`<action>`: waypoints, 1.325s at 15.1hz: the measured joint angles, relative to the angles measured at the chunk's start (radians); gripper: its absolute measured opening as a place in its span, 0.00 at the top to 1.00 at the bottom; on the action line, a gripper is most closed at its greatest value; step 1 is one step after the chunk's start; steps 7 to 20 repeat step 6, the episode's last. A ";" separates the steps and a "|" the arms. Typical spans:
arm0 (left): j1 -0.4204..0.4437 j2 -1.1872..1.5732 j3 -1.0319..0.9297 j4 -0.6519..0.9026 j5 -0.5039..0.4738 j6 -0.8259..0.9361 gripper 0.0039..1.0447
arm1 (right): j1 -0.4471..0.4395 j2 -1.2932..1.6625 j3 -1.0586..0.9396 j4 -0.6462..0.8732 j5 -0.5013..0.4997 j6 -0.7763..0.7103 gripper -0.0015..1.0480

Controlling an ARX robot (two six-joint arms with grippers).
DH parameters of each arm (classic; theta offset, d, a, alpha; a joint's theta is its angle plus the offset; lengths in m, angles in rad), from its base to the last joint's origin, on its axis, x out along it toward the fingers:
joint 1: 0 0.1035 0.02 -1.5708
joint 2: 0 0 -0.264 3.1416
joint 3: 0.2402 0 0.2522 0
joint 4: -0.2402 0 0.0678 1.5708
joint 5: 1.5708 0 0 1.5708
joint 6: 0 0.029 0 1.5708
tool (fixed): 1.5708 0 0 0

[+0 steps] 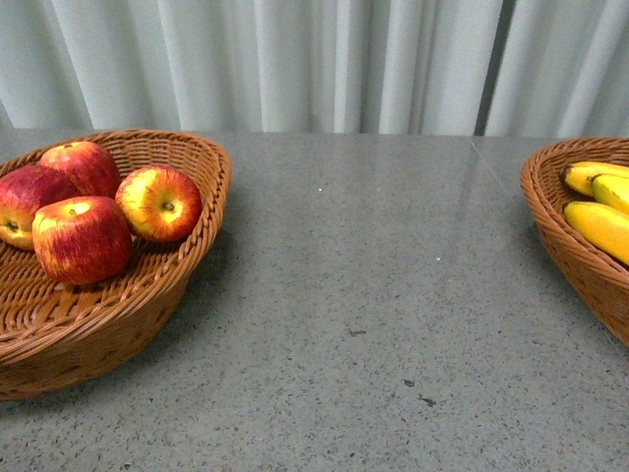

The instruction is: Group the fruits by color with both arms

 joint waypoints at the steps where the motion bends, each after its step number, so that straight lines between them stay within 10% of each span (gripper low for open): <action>1: 0.000 0.000 0.000 0.000 0.000 0.000 0.06 | 0.000 0.000 0.000 0.000 0.000 0.000 0.06; 20: 0.000 0.000 0.000 0.000 0.000 0.000 0.06 | 0.000 0.000 0.000 0.000 0.000 0.000 0.06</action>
